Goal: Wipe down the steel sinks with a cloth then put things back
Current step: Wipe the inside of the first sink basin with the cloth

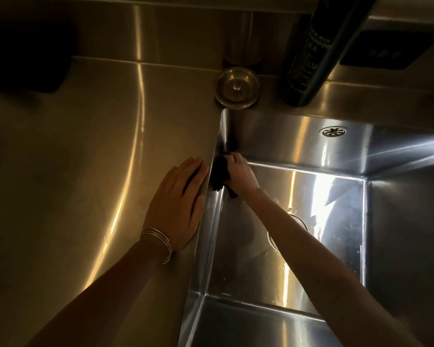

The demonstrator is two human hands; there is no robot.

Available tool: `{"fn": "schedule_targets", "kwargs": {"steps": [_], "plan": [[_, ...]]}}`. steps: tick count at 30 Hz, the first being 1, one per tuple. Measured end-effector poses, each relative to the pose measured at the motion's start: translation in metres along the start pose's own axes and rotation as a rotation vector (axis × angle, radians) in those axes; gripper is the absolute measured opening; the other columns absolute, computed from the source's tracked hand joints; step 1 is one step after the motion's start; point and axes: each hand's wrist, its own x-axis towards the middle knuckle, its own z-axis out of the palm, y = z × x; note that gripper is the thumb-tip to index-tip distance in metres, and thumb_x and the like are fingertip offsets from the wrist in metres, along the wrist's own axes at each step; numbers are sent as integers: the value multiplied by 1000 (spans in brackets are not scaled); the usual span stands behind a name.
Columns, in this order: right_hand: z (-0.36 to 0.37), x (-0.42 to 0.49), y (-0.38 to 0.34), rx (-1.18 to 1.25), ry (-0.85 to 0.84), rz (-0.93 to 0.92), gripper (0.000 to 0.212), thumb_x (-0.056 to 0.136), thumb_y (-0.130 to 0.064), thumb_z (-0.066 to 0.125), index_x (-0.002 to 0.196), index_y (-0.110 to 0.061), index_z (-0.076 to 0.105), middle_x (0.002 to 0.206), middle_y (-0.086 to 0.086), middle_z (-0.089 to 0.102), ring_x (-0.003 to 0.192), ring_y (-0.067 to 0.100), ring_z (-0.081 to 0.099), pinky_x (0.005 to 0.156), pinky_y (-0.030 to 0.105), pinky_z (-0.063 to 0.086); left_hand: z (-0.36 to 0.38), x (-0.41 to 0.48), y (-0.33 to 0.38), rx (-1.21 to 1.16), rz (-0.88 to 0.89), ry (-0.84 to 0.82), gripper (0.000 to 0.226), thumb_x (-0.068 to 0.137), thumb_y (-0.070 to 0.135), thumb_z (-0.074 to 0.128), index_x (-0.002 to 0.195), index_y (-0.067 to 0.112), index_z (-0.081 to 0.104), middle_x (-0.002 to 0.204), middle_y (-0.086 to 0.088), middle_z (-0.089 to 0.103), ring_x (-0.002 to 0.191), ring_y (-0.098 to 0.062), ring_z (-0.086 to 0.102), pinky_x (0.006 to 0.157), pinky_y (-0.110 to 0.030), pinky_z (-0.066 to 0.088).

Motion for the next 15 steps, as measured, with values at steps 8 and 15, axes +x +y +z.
{"fn": "schedule_targets", "kwargs": {"steps": [8,15], "plan": [[-3,-26,-3,85,158,-115,71,65,-19,83,126,-4,52,127,14,53,114,31,55,93,37,47,4,-1,-3,8,6,4,51,95,26,29,142,6,35,147,-14,37,138,-23,27,115,-38,18],[30,-8,7,-175,-95,-12,75,76,-23,74,138,-4,36,137,14,41,123,32,44,100,43,41,0,0,1,-2,8,-3,52,94,25,30,141,5,35,146,-18,37,136,-30,32,112,-45,26]]}}
